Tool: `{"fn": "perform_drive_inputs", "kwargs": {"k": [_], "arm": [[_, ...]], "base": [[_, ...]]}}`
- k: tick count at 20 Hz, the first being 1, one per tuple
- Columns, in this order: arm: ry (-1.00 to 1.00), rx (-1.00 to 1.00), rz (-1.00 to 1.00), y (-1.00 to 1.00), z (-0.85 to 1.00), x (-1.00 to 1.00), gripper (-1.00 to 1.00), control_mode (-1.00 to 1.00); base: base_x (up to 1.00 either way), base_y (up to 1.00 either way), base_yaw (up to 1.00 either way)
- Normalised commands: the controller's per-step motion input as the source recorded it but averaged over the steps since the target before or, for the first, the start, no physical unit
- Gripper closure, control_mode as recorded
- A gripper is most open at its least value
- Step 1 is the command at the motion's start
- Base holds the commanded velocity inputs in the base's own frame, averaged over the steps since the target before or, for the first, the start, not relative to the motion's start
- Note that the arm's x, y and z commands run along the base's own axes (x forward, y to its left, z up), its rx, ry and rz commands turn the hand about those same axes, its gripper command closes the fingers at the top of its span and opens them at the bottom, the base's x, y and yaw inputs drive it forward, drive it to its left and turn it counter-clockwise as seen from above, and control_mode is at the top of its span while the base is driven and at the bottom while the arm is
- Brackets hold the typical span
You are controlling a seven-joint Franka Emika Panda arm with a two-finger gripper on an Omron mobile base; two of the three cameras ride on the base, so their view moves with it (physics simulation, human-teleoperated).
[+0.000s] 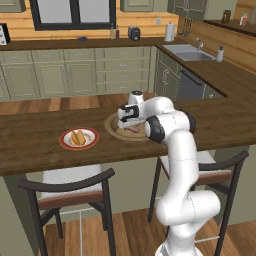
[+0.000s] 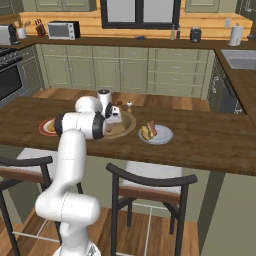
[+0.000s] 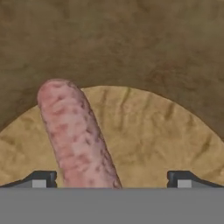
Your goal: Place one bun and one sausage from the bowl on each plate.
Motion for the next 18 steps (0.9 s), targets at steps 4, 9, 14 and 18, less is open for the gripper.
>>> {"fn": "perform_drive_inputs", "kwargs": {"k": [4,9,14,18], "arm": [[0.02,0.00,0.02,0.00,-0.26,0.23,-1.00,-1.00],[0.02,0.00,0.01,0.00,-0.13,0.10,1.00,-1.00],[0.00,0.00,0.00,0.00,0.00,-0.57,1.00,-1.00],[-0.02,0.00,0.00,0.00,0.20,-0.85,1.00,-1.00]], "base": [[0.00,0.00,0.00],[0.00,0.00,0.00],[0.00,0.00,0.00],[0.00,0.00,0.00]]}}
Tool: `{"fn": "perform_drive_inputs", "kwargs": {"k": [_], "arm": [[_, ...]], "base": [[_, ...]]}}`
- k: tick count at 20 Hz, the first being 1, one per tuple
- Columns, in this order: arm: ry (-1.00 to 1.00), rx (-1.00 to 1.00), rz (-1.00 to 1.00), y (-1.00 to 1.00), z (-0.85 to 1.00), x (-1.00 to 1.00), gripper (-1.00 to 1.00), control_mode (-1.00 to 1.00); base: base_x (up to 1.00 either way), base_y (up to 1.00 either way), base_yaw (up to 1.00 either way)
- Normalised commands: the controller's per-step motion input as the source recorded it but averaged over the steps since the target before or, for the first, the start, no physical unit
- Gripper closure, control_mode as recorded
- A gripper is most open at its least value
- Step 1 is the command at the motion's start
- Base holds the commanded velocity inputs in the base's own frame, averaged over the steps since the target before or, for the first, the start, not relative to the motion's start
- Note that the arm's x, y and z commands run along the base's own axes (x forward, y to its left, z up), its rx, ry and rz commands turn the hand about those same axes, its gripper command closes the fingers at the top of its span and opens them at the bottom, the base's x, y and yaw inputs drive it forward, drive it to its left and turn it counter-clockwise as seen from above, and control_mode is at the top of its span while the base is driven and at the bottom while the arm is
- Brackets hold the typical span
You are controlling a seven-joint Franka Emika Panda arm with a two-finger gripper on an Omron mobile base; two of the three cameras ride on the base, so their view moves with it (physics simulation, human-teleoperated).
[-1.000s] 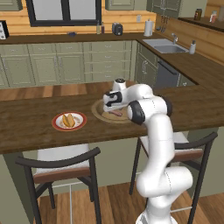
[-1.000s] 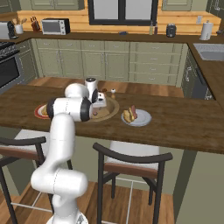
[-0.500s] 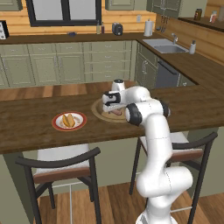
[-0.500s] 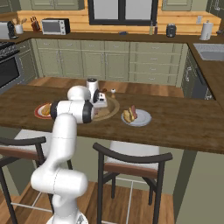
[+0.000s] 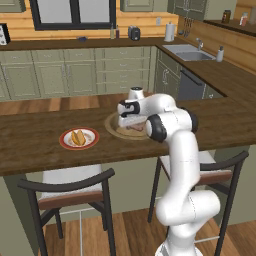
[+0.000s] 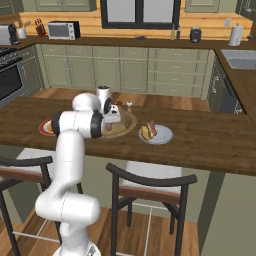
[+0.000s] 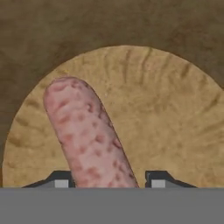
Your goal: Place one bun and one sausage from the bowl on each plate.
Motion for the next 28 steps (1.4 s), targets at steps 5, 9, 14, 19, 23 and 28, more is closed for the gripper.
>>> {"fn": "perform_drive_inputs", "kwargs": {"k": [5,9,14,19,23,28], "arm": [[-0.12,0.00,0.00,0.26,0.64,-0.64,1.00,-1.00],[-0.13,0.00,-0.01,0.36,0.74,-0.44,1.00,-1.00],[-0.01,0.10,-0.07,0.31,0.58,-0.20,1.00,-1.00],[0.00,0.16,-0.20,0.49,0.38,-0.04,1.00,-1.00],[0.00,0.01,-0.29,0.85,0.01,0.00,1.00,-1.00],[0.08,0.00,-0.27,0.93,0.04,0.00,1.00,-1.00]], "base": [[0.00,0.00,0.00],[0.00,0.00,0.00],[0.00,0.00,0.00],[0.00,0.00,0.00],[0.00,0.00,0.00],[0.00,0.00,0.00]]}}
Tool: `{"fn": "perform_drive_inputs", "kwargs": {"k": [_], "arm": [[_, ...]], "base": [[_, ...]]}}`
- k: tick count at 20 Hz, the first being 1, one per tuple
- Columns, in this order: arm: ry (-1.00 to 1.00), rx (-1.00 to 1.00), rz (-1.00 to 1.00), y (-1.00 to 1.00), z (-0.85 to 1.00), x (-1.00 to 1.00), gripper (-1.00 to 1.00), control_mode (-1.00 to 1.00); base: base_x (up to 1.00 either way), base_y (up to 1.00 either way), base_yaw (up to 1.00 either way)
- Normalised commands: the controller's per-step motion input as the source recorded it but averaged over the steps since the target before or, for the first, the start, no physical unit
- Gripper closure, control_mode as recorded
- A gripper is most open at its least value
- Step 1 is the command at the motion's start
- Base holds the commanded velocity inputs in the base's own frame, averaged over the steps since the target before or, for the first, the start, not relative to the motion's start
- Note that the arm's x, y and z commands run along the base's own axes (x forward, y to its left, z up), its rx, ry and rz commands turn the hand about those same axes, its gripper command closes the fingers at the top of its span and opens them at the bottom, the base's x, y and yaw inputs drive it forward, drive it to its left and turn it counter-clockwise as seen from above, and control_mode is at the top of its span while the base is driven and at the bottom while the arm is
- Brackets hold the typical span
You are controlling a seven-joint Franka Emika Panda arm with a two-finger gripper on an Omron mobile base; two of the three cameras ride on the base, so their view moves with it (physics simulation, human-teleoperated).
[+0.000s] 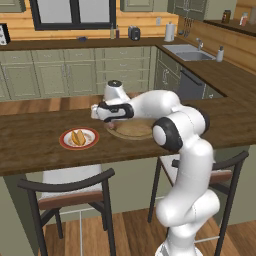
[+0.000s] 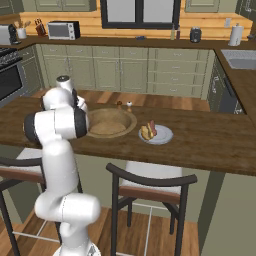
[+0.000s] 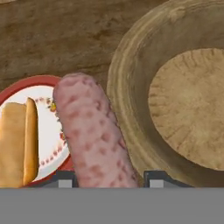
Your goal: Place one bun and one sausage from the bowl on each plate.
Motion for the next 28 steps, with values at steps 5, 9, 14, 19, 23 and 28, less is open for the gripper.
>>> {"fn": "perform_drive_inputs", "kwargs": {"k": [5,9,14,19,23,28], "arm": [[0.25,0.14,-0.25,0.53,0.22,0.00,1.00,-1.00],[0.23,0.02,-0.13,0.27,-0.06,0.14,1.00,-1.00],[0.15,0.00,0.00,0.03,-0.40,0.15,1.00,-1.00],[0.04,0.00,0.01,0.20,-0.44,0.42,1.00,-1.00],[-0.01,-0.02,0.05,0.20,-0.29,0.24,1.00,-1.00],[0.00,-0.05,0.08,0.04,-0.23,0.03,1.00,-1.00]], "base": [[0.00,0.00,0.00],[0.00,0.00,0.00],[0.00,0.00,0.00],[0.00,0.00,0.00],[0.00,0.00,0.00],[0.00,0.00,0.00]]}}
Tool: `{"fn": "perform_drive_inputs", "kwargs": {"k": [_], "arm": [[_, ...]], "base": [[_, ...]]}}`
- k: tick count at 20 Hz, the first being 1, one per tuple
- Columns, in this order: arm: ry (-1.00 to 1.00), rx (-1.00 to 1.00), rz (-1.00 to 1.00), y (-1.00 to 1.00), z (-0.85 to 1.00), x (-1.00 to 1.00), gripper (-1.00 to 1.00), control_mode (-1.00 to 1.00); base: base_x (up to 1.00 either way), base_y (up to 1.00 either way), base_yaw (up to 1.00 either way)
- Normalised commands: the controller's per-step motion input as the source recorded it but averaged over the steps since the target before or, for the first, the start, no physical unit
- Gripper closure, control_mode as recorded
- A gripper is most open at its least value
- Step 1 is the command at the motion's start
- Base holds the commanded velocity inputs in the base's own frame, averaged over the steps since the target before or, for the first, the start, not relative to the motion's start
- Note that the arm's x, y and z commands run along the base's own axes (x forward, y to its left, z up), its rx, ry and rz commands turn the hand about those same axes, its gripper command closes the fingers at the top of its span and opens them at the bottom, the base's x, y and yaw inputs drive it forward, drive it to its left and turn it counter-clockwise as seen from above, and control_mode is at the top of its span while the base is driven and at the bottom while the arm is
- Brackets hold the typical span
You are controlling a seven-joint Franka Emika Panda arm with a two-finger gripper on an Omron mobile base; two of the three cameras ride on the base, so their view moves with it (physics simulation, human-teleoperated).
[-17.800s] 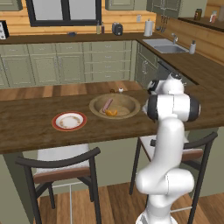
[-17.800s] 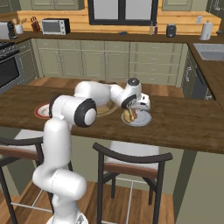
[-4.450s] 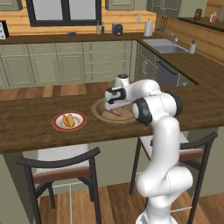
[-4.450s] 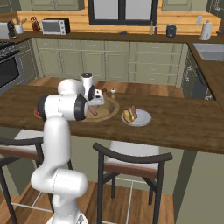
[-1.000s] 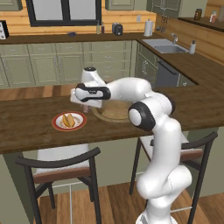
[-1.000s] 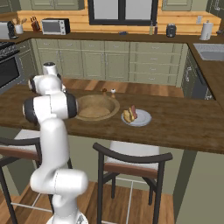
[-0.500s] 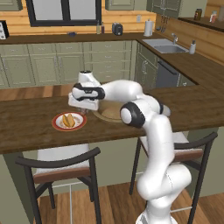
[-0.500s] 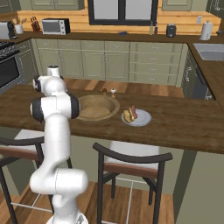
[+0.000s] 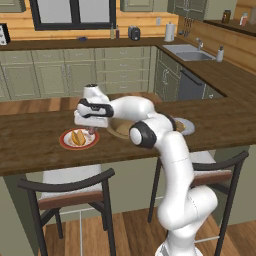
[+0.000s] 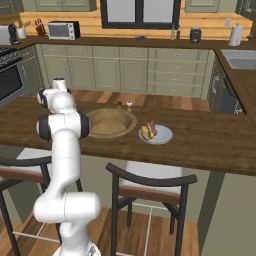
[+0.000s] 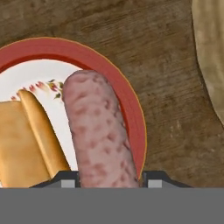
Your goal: Place one bun and one sausage from the bowl on each plate.
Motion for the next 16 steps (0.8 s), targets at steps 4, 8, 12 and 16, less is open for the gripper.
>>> {"fn": "perform_drive_inputs", "kwargs": {"k": [4,8,12,16], "arm": [[0.00,-0.01,0.11,-0.02,-0.25,0.00,1.00,-1.00],[0.00,0.00,0.18,0.00,-0.19,0.03,1.00,-1.00],[0.00,0.00,0.21,0.00,-0.21,0.00,1.00,-1.00],[0.00,0.00,0.18,0.05,-0.22,0.08,1.00,-1.00]], "base": [[0.00,0.00,0.00],[0.00,0.00,0.00],[0.00,0.00,0.00],[0.00,0.00,0.00]]}}
